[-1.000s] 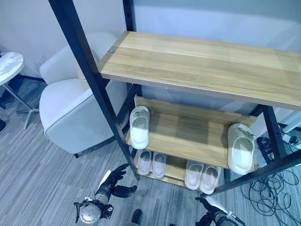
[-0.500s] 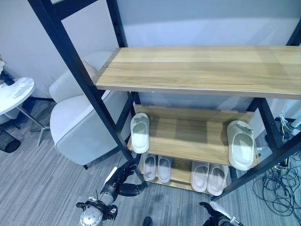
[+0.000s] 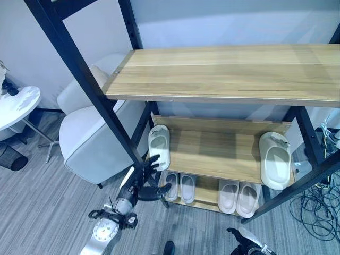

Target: Arrange the slippers neatly on the shoe rack.

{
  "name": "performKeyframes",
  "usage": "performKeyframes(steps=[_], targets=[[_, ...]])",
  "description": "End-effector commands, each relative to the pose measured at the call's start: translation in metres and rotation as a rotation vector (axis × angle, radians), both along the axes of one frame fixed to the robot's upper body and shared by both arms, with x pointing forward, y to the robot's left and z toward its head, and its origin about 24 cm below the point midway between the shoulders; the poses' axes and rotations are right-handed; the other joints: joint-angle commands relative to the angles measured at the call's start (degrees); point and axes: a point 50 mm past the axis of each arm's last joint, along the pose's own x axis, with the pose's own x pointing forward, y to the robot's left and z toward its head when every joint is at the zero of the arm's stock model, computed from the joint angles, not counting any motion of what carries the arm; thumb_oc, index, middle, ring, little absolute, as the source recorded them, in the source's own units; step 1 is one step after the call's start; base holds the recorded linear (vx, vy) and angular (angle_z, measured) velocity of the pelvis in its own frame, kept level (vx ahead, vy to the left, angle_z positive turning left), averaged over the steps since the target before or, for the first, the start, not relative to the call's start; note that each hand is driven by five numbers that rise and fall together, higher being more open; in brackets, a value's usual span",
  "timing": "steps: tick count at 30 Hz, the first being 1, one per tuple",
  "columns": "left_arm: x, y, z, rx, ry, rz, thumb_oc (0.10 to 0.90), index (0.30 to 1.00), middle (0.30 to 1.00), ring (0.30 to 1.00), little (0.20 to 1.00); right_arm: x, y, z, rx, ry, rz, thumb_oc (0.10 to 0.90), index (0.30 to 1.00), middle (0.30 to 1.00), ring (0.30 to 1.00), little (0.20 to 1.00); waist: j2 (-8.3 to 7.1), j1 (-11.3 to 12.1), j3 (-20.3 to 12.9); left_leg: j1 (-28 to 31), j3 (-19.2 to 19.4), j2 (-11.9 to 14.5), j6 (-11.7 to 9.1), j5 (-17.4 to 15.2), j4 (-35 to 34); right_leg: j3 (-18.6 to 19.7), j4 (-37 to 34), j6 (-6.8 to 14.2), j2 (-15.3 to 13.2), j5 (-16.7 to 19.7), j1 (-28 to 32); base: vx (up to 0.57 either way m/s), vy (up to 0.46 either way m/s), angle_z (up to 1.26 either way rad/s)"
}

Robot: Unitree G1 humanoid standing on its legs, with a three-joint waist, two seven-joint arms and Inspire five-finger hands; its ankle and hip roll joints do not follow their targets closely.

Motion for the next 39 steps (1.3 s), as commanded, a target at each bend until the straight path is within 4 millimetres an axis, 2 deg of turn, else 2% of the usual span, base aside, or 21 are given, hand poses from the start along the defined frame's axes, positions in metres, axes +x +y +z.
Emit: performKeyframes(steps=[1, 3, 7, 15, 17, 23, 26, 34, 39], targets=[[0.018, 0.001, 0.055, 0.037, -0.335, 0.015, 0.800, 0.900, 0.900, 0.900, 0.900, 0.024, 0.002, 0.012, 0.002, -0.121, 0.029, 0.800, 0.900, 0.900, 0.900, 0.900, -2.48, -0.9, -2.7, -5.2, 2.5, -2.6, -1.5, 4.5, -1.7, 0.1, 0.7, 3.4, -1.4, -5.7, -0.8, 0.01, -0.005, -0.08], [0.020, 0.000, 0.060, 0.069, -0.362, 0.017, 0.800, 0.900, 0.900, 0.900, 0.900, 0.024, 0.002, 0.013, 0.003, -0.123, 0.029, 0.800, 0.900, 0.900, 0.900, 0.900, -2.43, -1.0, -2.7, -5.2, 2.6, -2.6, -1.5, 4.4, -1.7, 0.2, 0.7, 3.4, -1.4, -5.6, -0.9, 0.02, -0.003, -0.15], [0.032, 0.004, 0.082, 0.271, -0.516, 0.052, 0.800, 0.900, 0.900, 0.900, 0.900, 0.024, 0.001, 0.013, 0.004, -0.122, 0.035, 0.800, 0.900, 0.900, 0.900, 0.900, -1.92, -1.9, -3.0, -5.0, 3.1, -2.6, -1.4, 4.0, -1.7, 0.6, 0.7, 3.5, -1.7, -5.4, -1.3, 0.03, 0.001, -0.05], [0.053, 0.003, 0.106, 0.484, -0.665, 0.072, 0.800, 0.900, 0.900, 0.900, 0.900, 0.027, -0.002, 0.017, 0.007, -0.123, 0.047, 0.800, 0.900, 0.900, 0.900, 0.900, -0.51, -3.8, -3.1, -5.3, 3.8, -2.8, -1.4, 3.8, -1.7, 1.5, 0.7, 3.8, -2.2, -4.9, -2.6, 0.01, 0.015, -0.03], [0.064, 0.005, 0.114, 0.617, -0.714, 0.083, 0.800, 0.900, 0.900, 0.900, 0.900, 0.028, -0.006, 0.019, 0.001, -0.125, 0.050, 0.800, 0.900, 0.900, 0.900, 0.900, 0.36, -4.5, -3.2, -5.6, 4.2, -2.9, -1.4, 3.6, -1.7, 1.9, 0.7, 3.9, -2.4, -4.7, -3.2, 0.01, 0.041, -0.15], [0.080, 0.008, 0.118, 0.767, -0.738, 0.094, 0.800, 0.900, 0.900, 0.900, 0.900, 0.031, -0.012, 0.021, -0.011, -0.125, 0.047, 0.800, 0.900, 0.900, 0.900, 0.900, 1.60, -5.4, -2.9, -6.2, 4.9, -3.1, -1.3, 3.5, -1.7, 2.5, 0.7, 4.2, -2.8, -4.1, -4.5, 0.00, 0.027, -0.12], [0.099, 0.015, 0.112, 0.887, -0.703, 0.159, 0.800, 0.900, 0.900, 0.900, 0.900, 0.034, -0.016, 0.024, -0.020, -0.133, 0.043, 0.800, 0.900, 0.900, 0.900, 0.900, 2.56, -6.3, -2.4, -7.5, 5.4, -3.2, -1.0, 3.5, -1.7, 3.4, 0.7, 4.3, -3.0, -3.4, -6.4, -0.03, 0.040, -0.14], [0.122, 0.014, 0.125, 1.144, -0.744, 0.122, 0.800, 0.900, 0.900, 0.900, 0.900, 0.041, -0.022, 0.029, -0.031, -0.152, 0.041, 0.800, 0.900, 0.900, 0.900, 0.900, 3.06, -7.2, -1.6, -9.2, 5.9, -3.1, -0.8, 3.5, -1.7, 4.2, 0.7, 4.5, -3.1, -2.5, -8.9, -0.01, 0.006, -0.04], [0.132, 0.022, 0.127, 1.257, -0.724, 0.119, 0.800, 0.900, 0.900, 0.900, 0.900, 0.041, -0.021, 0.028, -0.033, -0.146, 0.047, 0.800, 0.900, 0.900, 0.900, 0.900, 2.96, -7.4, -1.4, -9.7, 6.4, -2.9, -0.6, 3.5, -1.7, 4.9, 0.7, 4.5, -3.0, -2.1, -9.5, -0.01, 0.000, -0.10]])
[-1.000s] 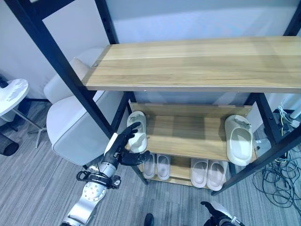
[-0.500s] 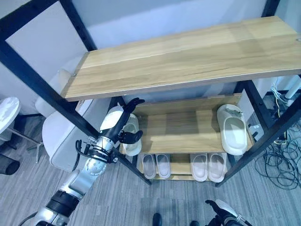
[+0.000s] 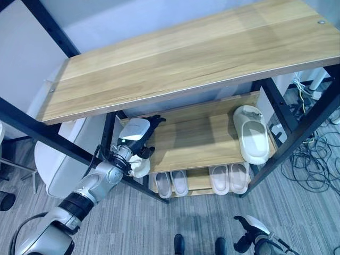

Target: Arrange the slippers neatly on the shoe rack.

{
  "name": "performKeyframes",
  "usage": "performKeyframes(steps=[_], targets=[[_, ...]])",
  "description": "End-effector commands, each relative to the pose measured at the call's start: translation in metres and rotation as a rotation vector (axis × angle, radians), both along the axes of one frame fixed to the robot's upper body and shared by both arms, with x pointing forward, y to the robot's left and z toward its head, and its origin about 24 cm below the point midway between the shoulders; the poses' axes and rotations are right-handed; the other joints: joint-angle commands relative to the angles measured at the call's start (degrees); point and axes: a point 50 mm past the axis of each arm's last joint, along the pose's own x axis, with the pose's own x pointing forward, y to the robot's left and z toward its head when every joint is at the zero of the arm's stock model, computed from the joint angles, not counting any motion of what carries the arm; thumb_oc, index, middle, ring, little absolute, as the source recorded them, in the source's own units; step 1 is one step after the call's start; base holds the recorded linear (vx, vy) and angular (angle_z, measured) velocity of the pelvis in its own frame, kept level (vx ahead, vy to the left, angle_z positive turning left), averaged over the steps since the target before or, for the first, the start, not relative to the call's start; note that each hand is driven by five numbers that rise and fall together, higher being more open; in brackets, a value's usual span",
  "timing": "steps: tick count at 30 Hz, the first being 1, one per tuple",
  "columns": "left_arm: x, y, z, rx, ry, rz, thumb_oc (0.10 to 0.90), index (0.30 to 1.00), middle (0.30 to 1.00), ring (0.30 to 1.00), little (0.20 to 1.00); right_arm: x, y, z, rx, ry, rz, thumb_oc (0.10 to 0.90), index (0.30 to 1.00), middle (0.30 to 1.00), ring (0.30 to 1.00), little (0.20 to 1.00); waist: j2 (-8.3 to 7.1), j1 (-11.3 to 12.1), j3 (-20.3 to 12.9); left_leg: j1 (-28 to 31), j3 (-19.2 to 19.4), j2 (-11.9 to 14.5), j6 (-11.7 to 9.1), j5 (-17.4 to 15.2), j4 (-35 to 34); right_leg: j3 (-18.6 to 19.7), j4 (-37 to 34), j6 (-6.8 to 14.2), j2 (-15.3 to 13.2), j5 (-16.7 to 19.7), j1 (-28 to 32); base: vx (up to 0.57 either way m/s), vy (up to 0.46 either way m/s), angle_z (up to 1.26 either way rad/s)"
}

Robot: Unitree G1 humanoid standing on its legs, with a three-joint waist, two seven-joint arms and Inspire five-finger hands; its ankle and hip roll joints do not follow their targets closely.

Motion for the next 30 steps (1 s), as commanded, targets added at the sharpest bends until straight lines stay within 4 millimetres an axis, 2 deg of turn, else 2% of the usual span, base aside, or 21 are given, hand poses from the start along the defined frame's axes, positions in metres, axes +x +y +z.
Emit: performKeyframes(steps=[1, 8, 16, 22, 30], targets=[[0.020, 0.020, 0.049, 0.036, -0.207, 0.078, 0.800, 0.900, 0.900, 0.900, 0.900, 0.007, 0.004, 0.007, 0.038, -0.063, 0.030, 0.800, 0.900, 0.900, 0.900, 0.900, -2.77, 0.5, -2.3, -5.7, 0.3, -2.6, -0.9, 3.2, -0.8, -0.8, 0.3, 3.9, -2.0, -4.3, -2.6, 0.01, -0.007, -0.09], [0.023, 0.044, 0.047, 0.121, -0.177, 0.157, 0.800, 0.900, 0.900, 0.900, 0.900, 0.008, 0.009, 0.005, 0.052, -0.056, 0.040, 0.800, 0.900, 0.900, 0.900, 0.900, -3.53, 0.7, -2.4, -4.8, 0.3, -2.5, -0.8, 2.9, -0.8, -0.8, 0.3, 3.8, -1.8, -4.6, -1.7, 0.01, -0.004, -0.01], [0.018, 0.058, 0.050, 0.153, -0.170, 0.179, 0.800, 0.900, 0.900, 0.900, 0.900, 0.010, 0.010, 0.005, 0.050, -0.050, 0.042, 0.800, 0.900, 0.900, 0.900, 0.900, -3.59, 1.1, -2.4, -4.2, 0.2, -2.5, -0.9, 2.7, -0.8, -1.3, 0.3, 3.8, -1.9, -4.9, -0.9, 0.00, 0.000, 0.00], [0.019, 0.075, 0.050, 0.255, -0.156, 0.230, 0.800, 0.900, 0.900, 0.900, 0.900, 0.010, 0.010, 0.004, 0.046, -0.040, 0.051, 0.800, 0.900, 0.900, 0.900, 0.900, -3.69, 1.1, -2.2, -3.7, 0.0, -2.4, -0.9, 2.6, -0.8, -1.7, 0.3, 3.8, -1.9, -4.9, -0.4, 0.00, -0.003, 0.02], [0.025, 0.081, 0.050, 0.382, -0.135, 0.254, 0.800, 0.900, 0.900, 0.900, 0.900, 0.010, 0.011, 0.003, 0.045, -0.036, 0.060, 0.800, 0.900, 0.900, 0.900, 0.900, -3.94, 0.6, -2.0, -4.1, 0.3, -2.3, -0.7, 2.4, -0.8, -1.5, 0.3, 3.9, -1.9, -4.4, -1.2, 0.00, 0.000, 0.00]])
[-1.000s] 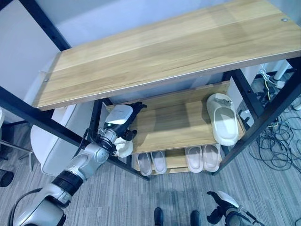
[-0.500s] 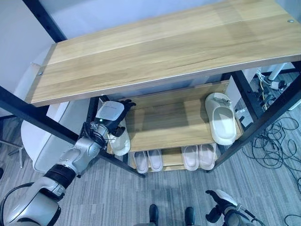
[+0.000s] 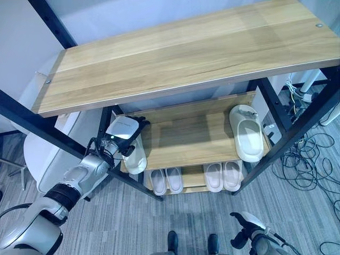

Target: Arrange the slippers neatly on the shoe rack.

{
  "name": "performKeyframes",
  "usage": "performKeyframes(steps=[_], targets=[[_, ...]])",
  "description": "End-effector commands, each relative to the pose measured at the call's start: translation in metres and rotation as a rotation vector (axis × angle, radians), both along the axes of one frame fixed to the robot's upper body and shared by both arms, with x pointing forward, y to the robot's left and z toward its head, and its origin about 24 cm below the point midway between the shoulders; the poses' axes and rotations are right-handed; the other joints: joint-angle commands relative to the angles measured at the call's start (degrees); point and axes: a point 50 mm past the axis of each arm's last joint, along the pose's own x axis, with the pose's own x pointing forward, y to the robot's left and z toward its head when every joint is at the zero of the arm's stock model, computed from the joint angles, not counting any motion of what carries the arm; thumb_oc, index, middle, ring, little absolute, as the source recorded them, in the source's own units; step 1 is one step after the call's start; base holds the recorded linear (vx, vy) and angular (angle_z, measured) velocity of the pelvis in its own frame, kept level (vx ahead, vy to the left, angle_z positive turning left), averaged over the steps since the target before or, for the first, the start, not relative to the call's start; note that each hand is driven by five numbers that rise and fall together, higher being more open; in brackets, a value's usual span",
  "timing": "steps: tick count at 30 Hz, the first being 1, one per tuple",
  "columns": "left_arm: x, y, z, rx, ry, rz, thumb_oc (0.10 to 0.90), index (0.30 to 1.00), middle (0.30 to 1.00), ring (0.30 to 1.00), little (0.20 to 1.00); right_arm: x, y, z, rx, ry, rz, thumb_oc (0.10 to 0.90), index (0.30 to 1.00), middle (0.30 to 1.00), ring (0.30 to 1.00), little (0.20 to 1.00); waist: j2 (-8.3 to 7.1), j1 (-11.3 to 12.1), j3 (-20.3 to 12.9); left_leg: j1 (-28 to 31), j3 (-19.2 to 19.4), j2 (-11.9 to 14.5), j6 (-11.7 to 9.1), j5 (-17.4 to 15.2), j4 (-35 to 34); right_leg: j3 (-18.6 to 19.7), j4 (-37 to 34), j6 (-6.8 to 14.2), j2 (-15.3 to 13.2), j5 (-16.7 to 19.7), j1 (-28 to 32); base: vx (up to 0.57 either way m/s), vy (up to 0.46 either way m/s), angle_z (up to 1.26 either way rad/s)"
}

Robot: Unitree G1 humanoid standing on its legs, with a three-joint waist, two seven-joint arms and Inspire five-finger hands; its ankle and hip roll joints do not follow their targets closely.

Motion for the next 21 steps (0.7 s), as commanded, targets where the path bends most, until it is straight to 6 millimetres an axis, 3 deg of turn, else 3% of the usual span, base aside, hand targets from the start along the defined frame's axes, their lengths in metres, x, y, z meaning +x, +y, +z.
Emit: performKeyframes(steps=[1, 20, 21], targets=[[0.019, 0.038, 0.056, 0.088, -0.181, 0.134, 0.800, 0.900, 0.900, 0.900, 0.900, 0.000, 0.004, 0.002, 0.037, -0.036, 0.014, 0.800, 0.900, 0.900, 0.900, 0.900, -1.50, 0.6, -3.8, -5.2, 0.4, -2.5, 0.0, 1.2, -0.6, -1.4, 0.3, 4.3, -2.0, -4.8, -2.3, 0.00, 0.000, 0.00], [0.035, 0.042, 0.069, 0.180, -0.187, 0.194, 0.800, 0.900, 0.900, 0.900, 0.900, 0.009, 0.011, 0.005, 0.062, -0.058, 0.020, 0.800, 0.900, 0.900, 0.900, 0.900, -2.77, -0.2, -3.3, -8.0, 1.2, -2.1, 0.5, 1.3, -0.6, 0.2, 0.3, 4.4, -1.9, -3.4, -6.1, 0.00, 0.000, 0.00], [0.036, 0.042, 0.069, 0.179, -0.186, 0.199, 0.773, 0.860, 0.860, 0.860, 0.860, 0.009, 0.011, 0.005, 0.065, -0.059, 0.019, 0.800, 0.900, 0.900, 0.900, 0.900, -2.85, -0.2, -3.3, -8.1, 1.2, -2.1, 0.5, 1.4, -0.6, 0.3, 0.3, 4.4, -1.9, -3.3, -6.2, 0.00, 0.002, -0.04]])
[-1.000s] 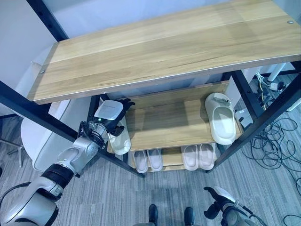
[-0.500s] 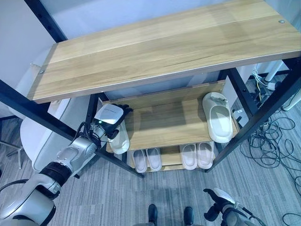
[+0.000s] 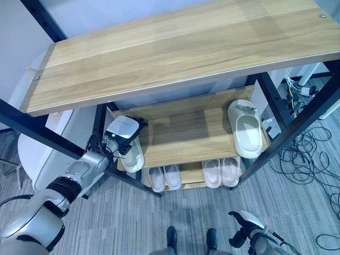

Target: Arrange the slippers neatly on the shoe rack.

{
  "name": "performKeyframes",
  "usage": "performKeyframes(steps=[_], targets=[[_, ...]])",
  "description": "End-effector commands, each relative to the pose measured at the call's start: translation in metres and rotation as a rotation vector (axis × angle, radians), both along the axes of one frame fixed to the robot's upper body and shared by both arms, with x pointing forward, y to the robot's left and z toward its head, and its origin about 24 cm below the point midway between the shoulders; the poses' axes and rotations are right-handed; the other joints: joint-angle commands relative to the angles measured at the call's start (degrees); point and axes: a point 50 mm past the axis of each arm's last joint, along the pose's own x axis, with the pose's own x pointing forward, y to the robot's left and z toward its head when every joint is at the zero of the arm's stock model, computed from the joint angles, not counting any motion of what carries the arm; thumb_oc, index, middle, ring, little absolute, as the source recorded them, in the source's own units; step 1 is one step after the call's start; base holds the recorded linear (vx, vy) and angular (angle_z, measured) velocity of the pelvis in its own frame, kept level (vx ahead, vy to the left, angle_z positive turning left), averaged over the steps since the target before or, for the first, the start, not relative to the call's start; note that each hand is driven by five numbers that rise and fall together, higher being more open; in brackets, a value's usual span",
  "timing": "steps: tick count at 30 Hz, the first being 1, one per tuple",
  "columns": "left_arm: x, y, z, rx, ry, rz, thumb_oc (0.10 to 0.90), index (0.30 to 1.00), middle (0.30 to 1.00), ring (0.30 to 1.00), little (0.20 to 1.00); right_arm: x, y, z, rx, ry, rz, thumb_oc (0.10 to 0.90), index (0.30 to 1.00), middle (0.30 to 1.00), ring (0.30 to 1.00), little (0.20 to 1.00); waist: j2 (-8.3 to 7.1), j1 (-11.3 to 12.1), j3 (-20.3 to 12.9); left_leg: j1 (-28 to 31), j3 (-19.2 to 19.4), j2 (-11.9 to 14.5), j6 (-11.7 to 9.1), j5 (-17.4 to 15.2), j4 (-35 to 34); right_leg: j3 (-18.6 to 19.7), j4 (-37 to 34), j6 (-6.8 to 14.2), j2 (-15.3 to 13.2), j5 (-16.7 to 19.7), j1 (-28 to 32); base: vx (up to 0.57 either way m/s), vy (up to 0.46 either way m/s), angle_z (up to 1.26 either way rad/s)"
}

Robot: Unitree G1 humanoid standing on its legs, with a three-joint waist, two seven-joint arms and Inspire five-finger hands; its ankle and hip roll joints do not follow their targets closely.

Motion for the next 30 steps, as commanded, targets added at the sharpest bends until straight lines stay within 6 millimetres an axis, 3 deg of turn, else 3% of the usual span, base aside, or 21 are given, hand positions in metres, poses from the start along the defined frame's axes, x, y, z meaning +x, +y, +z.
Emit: performKeyframes(steps=[1, 2, 16, 30], targets=[[0.022, 0.036, 0.068, 0.047, -0.221, 0.162, 0.660, 0.691, 0.691, 0.691, 0.691, 0.000, 0.008, 0.001, 0.053, -0.037, 0.013, 0.800, 0.900, 0.900, 0.900, 0.900, -2.80, 0.7, -3.3, -5.0, 0.8, -2.5, 0.4, 1.3, -0.6, -0.2, 0.3, 4.8, -2.2, -4.0, -2.9, 0.01, 0.001, -0.04], [0.022, 0.037, 0.070, 0.043, -0.226, 0.170, 0.400, 0.300, 0.300, 0.300, 0.300, -0.001, 0.009, 0.001, 0.056, -0.035, 0.012, 0.800, 0.900, 0.900, 0.900, 0.900, -2.95, 0.7, -3.4, -5.2, 0.9, -2.4, 0.3, 1.3, -0.6, 0.0, 0.3, 4.7, -2.2, -4.0, -3.1, 0.01, -0.003, -0.04], [0.022, 0.028, 0.080, -0.013, -0.265, 0.129, 0.400, 0.300, 0.300, 0.300, 0.300, -0.002, 0.011, -0.001, 0.063, -0.028, 0.006, 0.800, 0.900, 0.900, 0.900, 0.900, -3.03, 1.0, -3.6, -4.3, 1.0, -2.4, 0.3, 0.9, -0.6, -0.2, 0.3, 4.6, -2.2, -4.4, -2.3, 0.00, -0.003, -0.02], [0.012, -0.029, 0.073, -0.320, -0.319, -0.057, 0.400, 0.300, 0.300, 0.300, 0.300, -0.015, 0.011, -0.008, 0.070, -0.009, -0.056, 0.800, 0.900, 0.900, 0.900, 0.900, -3.62, 1.2, -3.9, -2.3, 1.3, -2.5, 0.4, -0.1, -0.6, -0.4, 0.3, 4.8, -2.4, -4.8, -0.2, 0.00, 0.000, 0.00]])
